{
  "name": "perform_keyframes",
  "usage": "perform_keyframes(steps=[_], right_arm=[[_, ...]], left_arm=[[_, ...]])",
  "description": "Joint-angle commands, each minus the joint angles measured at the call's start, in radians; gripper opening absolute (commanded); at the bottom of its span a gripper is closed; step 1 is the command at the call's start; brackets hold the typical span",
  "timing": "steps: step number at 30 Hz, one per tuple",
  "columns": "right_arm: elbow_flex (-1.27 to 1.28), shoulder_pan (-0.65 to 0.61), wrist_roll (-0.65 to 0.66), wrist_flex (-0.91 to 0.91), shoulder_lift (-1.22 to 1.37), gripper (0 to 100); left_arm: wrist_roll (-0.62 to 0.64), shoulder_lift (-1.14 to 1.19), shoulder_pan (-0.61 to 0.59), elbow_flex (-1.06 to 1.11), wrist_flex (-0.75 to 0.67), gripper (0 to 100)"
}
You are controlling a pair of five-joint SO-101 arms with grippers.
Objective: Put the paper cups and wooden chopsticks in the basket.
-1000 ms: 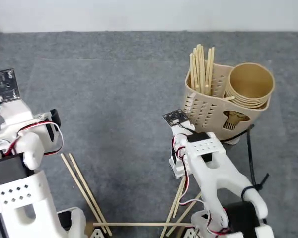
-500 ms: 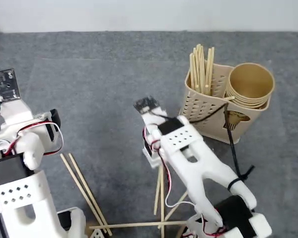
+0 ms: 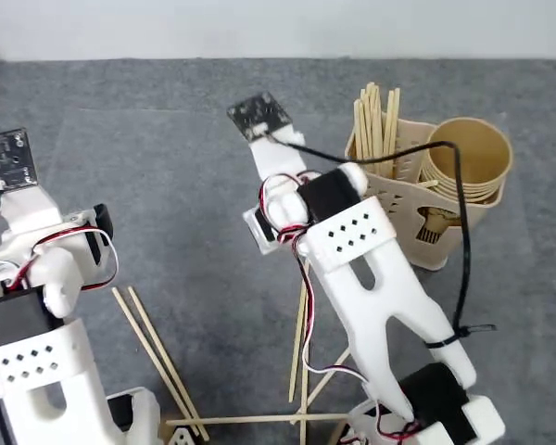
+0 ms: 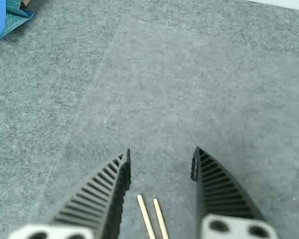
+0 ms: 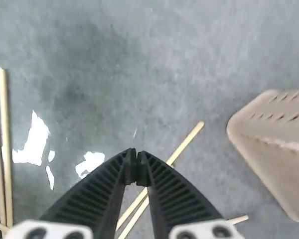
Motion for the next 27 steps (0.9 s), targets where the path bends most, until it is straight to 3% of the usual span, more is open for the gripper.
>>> perform_keyframes(steps=[1,13,18,21,24,27], right_arm=[[-0.138,-0.008,0.014,0.051,-0.008,0.8],[-0.368,-0.012,0.057,0.303,-0.004,0.8],[-0.114,-0.010,0.048,0.294,-0.008,2.6],[0.054,-0.016,-0.018,0.272,-0.005,12.3],[0.206,-0.028,-0.048,0.205,-0.004,19.1],[0.393,-0.058,-0.060,0.054,-0.005,17.7]], left_arm=[[-0.008,-0.021,-0.005,-0.002,-0.015,20],[-0.009,-0.021,-0.005,0.028,-0.023,20],[-0.009,-0.021,-0.005,0.028,-0.023,20],[-0.009,-0.021,-0.005,0.028,-0.023,20],[-0.009,-0.021,-0.005,0.028,-0.023,20],[-0.009,-0.021,-0.005,0.027,-0.023,20]])
